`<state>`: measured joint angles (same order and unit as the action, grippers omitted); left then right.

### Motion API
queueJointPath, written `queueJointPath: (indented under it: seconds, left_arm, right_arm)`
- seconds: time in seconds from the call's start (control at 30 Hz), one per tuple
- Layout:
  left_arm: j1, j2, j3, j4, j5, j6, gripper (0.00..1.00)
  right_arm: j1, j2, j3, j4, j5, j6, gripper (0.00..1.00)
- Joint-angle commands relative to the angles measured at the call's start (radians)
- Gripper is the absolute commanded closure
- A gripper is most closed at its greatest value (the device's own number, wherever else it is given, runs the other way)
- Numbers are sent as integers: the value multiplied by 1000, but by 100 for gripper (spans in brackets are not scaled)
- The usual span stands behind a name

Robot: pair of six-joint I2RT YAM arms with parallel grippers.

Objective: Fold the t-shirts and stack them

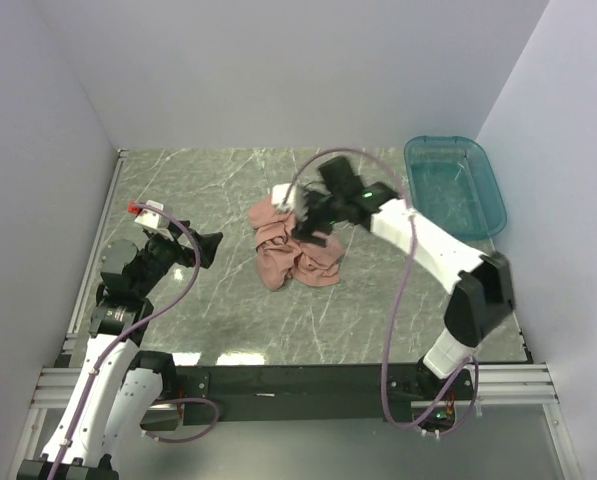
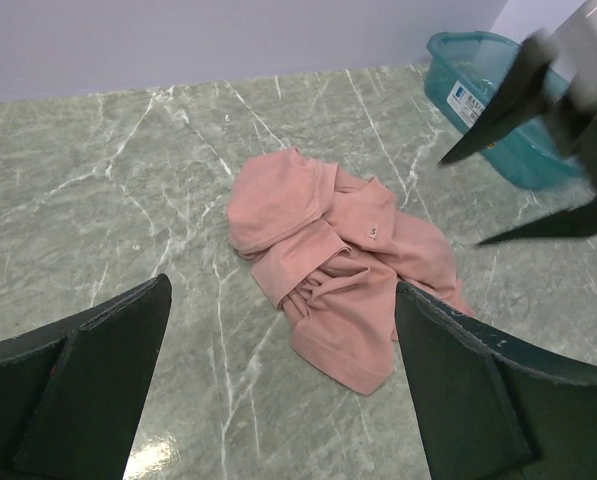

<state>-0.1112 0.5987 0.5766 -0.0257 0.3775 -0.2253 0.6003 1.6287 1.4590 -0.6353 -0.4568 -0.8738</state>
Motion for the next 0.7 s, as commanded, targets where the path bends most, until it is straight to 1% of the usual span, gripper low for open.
queueJointPath:
  seconds: [0.0, 0.03, 0.07, 0.13, 0.2, 0.47, 0.6, 0.67]
  left_arm:
    - [-2, -4, 6, 35, 14, 12, 0]
    - [-4, -4, 6, 35, 17, 14, 1]
    - [-2, -5, 6, 35, 15, 15, 1]
    - [-2, -7, 8, 35, 12, 17, 1]
    - [-2, -11, 9, 33, 11, 20, 1]
    - [-2, -42, 11, 29, -5, 26, 1]
    - [-2, -56, 12, 29, -20, 29, 2]
    - [-4, -59, 11, 29, -28, 30, 2]
  right_arm:
    - [78, 101, 72, 71, 160, 31, 22]
    - [105, 129, 111, 89, 203, 51, 23]
    - [116, 184, 135, 121, 290, 70, 23]
    - [130, 265, 213, 120, 332, 107, 25]
    - [141, 307, 266, 118, 365, 128, 25]
    - [150, 444, 351, 148, 408, 162, 27]
    - [150, 490, 391, 157, 425, 177, 29]
    - [150, 517, 409, 145, 414, 180, 32]
